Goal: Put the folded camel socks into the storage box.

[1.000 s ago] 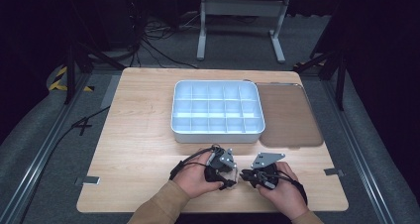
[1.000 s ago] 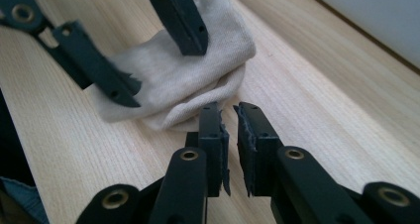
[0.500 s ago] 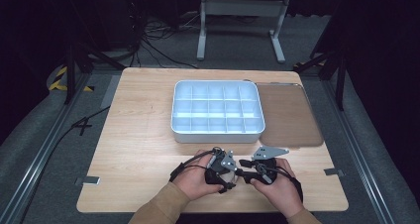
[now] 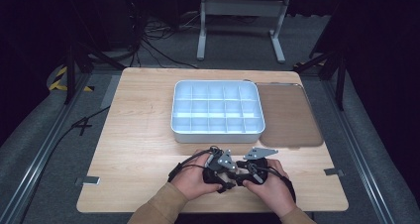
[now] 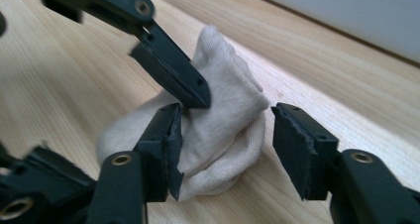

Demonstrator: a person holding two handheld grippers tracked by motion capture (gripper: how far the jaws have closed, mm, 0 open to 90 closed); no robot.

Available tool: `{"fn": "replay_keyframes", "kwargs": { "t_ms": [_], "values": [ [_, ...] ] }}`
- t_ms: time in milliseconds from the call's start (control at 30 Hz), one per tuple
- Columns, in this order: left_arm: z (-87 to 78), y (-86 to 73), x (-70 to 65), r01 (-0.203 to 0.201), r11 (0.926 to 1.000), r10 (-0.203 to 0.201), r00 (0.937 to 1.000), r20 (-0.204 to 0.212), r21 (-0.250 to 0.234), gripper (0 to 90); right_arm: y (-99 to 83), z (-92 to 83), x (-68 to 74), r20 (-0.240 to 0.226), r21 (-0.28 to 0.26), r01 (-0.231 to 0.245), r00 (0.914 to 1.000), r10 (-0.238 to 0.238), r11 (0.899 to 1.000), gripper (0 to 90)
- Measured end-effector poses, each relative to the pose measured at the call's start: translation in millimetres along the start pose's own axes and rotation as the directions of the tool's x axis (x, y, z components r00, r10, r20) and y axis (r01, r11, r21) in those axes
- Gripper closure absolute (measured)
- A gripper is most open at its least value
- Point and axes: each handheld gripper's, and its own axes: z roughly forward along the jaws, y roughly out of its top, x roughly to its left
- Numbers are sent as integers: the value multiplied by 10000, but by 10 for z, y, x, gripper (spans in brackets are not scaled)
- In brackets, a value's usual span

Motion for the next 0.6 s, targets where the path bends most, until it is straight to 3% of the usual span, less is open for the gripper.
{"fn": "replay_keyframes", "kwargs": {
  "t_ms": [267, 600],
  "values": [
    [-130, 13, -5, 36, 9998, -39, 9998, -177, -177, 380, -18, 31, -28, -284, 209, -156, 9995, 161, 9997, 451],
    [-242, -17, 7, 188, 9994, -198, 9992, -335, -294, 379, -30, 67, -111, -1241, 282, -585, 9904, 615, 9979, 535]
  ]
}}
